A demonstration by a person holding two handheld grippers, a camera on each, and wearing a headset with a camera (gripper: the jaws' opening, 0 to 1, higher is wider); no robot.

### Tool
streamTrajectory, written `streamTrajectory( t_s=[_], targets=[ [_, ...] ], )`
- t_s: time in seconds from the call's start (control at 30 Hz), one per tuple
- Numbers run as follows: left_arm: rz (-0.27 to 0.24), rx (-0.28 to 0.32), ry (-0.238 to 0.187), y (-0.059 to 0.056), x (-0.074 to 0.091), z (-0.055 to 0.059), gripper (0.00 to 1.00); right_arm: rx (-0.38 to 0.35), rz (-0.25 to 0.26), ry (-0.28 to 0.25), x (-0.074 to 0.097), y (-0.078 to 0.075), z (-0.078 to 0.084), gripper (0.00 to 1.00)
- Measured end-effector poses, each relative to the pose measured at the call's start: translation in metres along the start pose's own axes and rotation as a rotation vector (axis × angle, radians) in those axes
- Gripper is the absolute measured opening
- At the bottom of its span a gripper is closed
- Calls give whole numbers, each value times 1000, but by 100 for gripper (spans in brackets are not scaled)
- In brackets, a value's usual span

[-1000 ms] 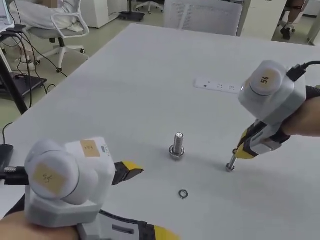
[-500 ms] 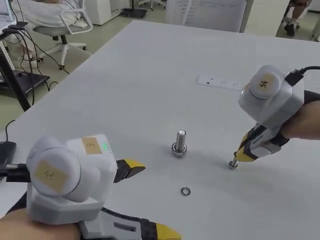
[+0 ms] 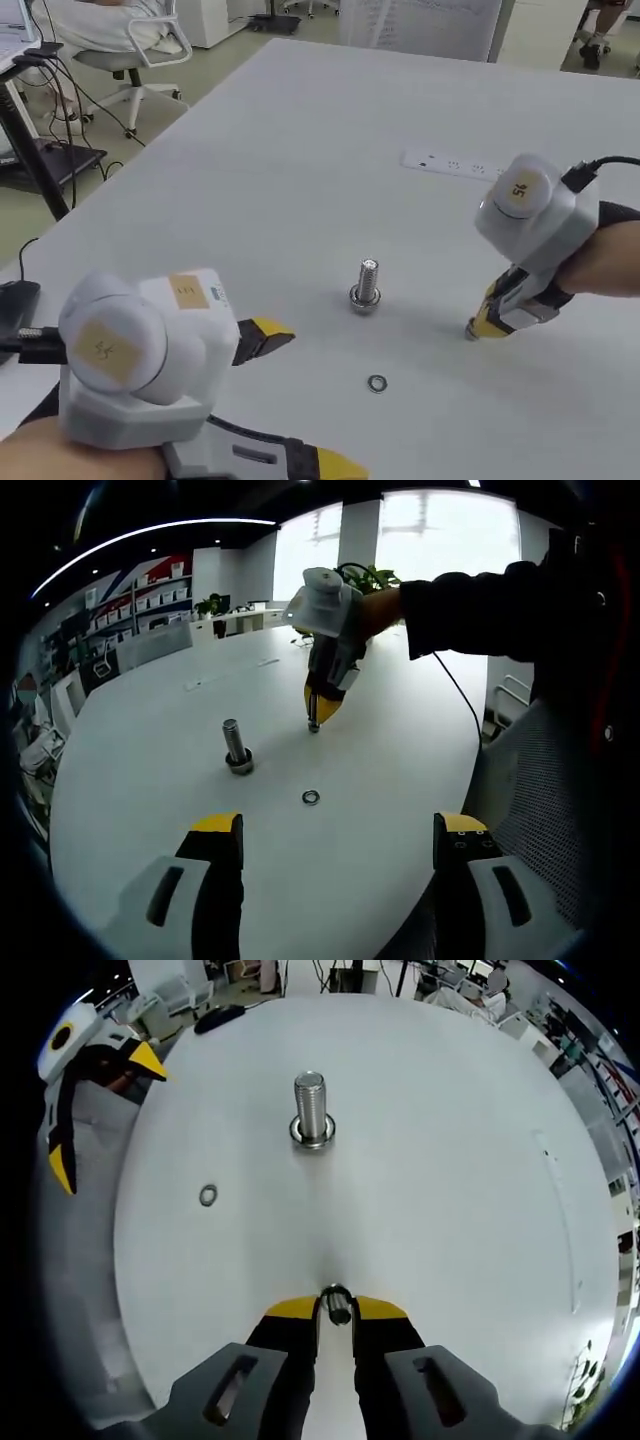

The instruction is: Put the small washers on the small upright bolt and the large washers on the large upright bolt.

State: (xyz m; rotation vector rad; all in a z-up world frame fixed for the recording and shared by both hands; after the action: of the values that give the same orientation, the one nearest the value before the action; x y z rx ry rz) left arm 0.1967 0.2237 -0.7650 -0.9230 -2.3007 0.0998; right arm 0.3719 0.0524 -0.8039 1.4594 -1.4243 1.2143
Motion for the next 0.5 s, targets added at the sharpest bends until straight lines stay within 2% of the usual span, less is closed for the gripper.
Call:
streamTrajectory(
  t_s=[0.5],
  targets=[
    [1,-1,0,0,0,1,77,14,5,6,-3,2,-1,16]
  ],
)
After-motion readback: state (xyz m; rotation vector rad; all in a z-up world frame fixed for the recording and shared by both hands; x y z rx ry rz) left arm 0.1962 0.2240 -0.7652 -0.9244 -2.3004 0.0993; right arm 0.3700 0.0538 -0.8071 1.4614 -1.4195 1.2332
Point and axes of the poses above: the centre of the closed fingertips' face, and the gripper's own axes: x roughly backward along the fingers, y roughly to its left, z roughly out of its underside, the point moved 6 cm from there along x, roughly backward along the fingers, and after that the axes turned 15 degrees about x, right-handed, at the moved point
